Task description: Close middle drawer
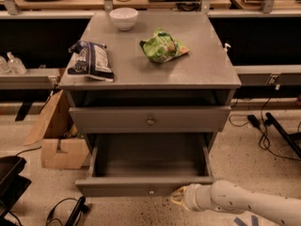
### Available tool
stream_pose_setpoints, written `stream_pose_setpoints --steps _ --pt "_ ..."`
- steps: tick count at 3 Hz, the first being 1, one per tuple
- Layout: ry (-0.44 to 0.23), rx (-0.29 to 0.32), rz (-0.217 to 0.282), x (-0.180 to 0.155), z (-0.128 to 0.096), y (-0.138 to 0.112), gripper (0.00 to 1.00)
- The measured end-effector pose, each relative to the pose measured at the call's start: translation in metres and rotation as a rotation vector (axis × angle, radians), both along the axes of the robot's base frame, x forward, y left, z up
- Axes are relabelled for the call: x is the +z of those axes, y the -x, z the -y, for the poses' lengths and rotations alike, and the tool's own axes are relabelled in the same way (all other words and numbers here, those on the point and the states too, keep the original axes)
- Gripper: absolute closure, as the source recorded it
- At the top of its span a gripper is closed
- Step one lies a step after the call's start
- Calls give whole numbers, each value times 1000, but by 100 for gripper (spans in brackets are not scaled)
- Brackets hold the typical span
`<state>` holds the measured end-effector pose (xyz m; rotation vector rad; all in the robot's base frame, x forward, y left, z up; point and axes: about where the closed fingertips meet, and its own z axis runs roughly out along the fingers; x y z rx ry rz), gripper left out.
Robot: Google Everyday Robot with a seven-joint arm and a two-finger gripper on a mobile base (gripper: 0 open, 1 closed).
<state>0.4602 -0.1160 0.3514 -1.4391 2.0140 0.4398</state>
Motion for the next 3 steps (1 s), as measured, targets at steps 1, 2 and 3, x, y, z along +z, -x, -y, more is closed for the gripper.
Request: stream_pose_setpoints --steps 1,2,3 --pt "0 0 0 0 0 3 100" --pt "-7 -9 17 4 2 -29 100" --pt "-11 -16 28 8 3 -46 100"
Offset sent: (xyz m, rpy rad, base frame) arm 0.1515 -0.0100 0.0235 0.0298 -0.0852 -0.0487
